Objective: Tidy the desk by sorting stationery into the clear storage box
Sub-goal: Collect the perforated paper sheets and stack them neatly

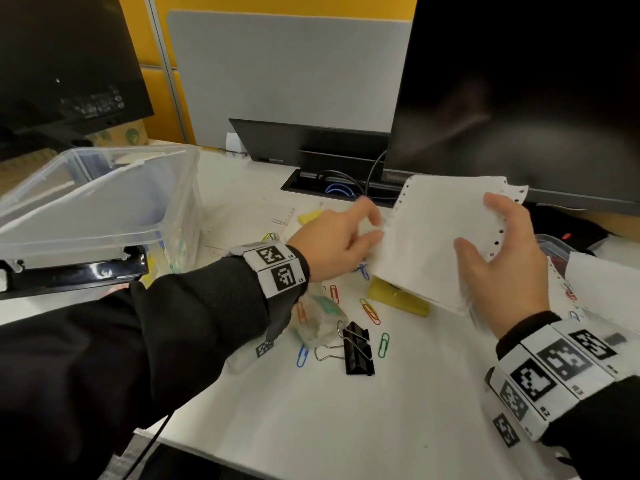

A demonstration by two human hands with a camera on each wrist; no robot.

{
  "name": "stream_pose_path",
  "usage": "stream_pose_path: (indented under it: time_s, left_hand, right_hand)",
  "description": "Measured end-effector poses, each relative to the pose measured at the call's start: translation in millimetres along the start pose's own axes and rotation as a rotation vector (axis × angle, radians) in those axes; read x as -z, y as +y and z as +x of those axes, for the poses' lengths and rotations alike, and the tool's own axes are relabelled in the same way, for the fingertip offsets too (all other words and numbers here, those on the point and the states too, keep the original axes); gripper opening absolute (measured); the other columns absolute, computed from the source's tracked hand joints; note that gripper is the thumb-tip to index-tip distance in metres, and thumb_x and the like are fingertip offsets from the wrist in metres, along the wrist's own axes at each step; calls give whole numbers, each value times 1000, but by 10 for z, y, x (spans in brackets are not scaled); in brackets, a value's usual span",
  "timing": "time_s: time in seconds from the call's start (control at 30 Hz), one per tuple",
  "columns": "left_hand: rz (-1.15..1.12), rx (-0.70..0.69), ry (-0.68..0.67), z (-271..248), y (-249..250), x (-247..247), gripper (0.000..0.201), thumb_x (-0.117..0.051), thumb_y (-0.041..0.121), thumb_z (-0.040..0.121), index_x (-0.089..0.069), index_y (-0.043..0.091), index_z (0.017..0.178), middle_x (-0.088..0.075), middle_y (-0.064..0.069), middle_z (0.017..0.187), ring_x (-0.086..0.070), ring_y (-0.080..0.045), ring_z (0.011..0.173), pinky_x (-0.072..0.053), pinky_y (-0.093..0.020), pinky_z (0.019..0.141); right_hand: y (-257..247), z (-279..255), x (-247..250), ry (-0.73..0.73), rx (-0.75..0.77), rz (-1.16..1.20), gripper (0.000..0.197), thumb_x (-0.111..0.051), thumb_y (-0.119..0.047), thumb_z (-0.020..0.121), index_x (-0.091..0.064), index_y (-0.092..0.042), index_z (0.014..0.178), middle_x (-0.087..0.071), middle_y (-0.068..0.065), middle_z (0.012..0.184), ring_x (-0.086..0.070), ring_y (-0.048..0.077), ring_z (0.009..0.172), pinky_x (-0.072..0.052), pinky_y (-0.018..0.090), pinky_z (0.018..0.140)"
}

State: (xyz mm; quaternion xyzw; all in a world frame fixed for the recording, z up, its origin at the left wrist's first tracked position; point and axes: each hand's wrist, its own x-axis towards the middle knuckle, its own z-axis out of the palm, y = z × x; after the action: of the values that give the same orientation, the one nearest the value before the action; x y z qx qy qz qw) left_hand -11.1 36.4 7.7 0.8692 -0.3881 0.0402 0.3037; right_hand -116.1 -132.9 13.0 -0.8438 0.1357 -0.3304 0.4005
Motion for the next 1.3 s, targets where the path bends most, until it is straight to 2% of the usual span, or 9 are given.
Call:
stream_pose_path:
  time_s: [0.13, 0.3, 0.43, 0.67, 0.87, 1.03, 1.13, 1.23, 1.3]
  left_hand:
    - [98, 272, 144, 217, -306, 115, 13, -47, 21, 91, -52, 16, 102, -56, -1, 65, -54, -20, 60, -47, -31, 63]
    - [377, 192, -229, 423, -503, 8, 45, -60, 31, 86, -51, 16, 127, -52, -8, 132, -49, -26, 121, -40, -33, 100]
    - [423, 87, -471, 520, -431, -141, 76, -62, 47, 83, -30, 16, 144, -31, -3, 152, -31, -23, 138, -25, -33, 115]
    - [358, 143, -243, 510, -333, -146, 31, -55, 24, 87, -68, 14, 113, -68, -7, 115, -60, -27, 109, -49, -34, 94]
    - [304, 123, -111, 334, -162, 105, 29, -50, 14, 84, -72, 16, 101, -71, -6, 103, -62, -24, 97, -53, -36, 88]
    - [196, 25, 132, 259, 99, 575, 23, -54, 12, 82, -74, 14, 93, -71, -1, 83, -62, -16, 78, -47, -18, 72]
    - [-20, 46, 317, 296, 217, 781, 19, -58, 11, 79, -74, 13, 89, -65, 0, 75, -57, -9, 67, -45, -7, 60]
    - [-296, 116, 326, 342, 268, 751, 13, -61, 9, 77, -71, 17, 83, -67, -2, 77, -61, -11, 72, -56, -21, 76]
    - [-370, 136, 261, 335, 286, 637, 14, -64, 12, 74, -70, 18, 84, -69, -5, 79, -63, -14, 72, -58, -32, 80]
  right_hand:
    - [61, 28, -13, 7, 14, -90, 49, -44, 1, 91, -45, -23, 133, -47, 5, 134, -44, 15, 116, -33, 20, 93]
    - [124, 60, -39, 11, -13, -180, 43, -36, 6, 89, -58, -9, 124, -50, 15, 126, -46, 31, 119, -34, 22, 94]
    - [121, 64, -43, 13, -34, -196, 46, -40, 4, 87, -54, -12, 128, -48, 15, 130, -45, 31, 122, -39, 32, 98]
    - [90, 63, -24, 12, -43, -174, 50, -47, -2, 88, -42, -9, 137, -41, 12, 135, -37, 24, 129, -24, 15, 91]
    - [71, 61, -27, 13, -37, -170, 50, -47, -4, 89, -40, -11, 138, -39, 11, 137, -35, 22, 130, -21, 12, 89]
    - [40, 45, -26, 36, -67, -77, 39, -37, -21, 97, -47, -9, 133, -42, 11, 135, -37, 22, 127, -20, 10, 89]
    - [-8, 11, -38, 67, -36, 80, 42, -30, -35, 96, -58, -10, 114, -47, 5, 108, -46, 16, 100, -29, 19, 85]
    - [-70, -41, -47, 12, -14, 244, 49, -26, -55, 86, -60, -27, 108, -50, -3, 107, -48, 7, 95, -37, 22, 89]
    - [-112, -67, -54, -62, 15, 302, 32, -37, -58, 81, -58, -40, 97, -55, -6, 106, -54, 3, 97, -41, 20, 87]
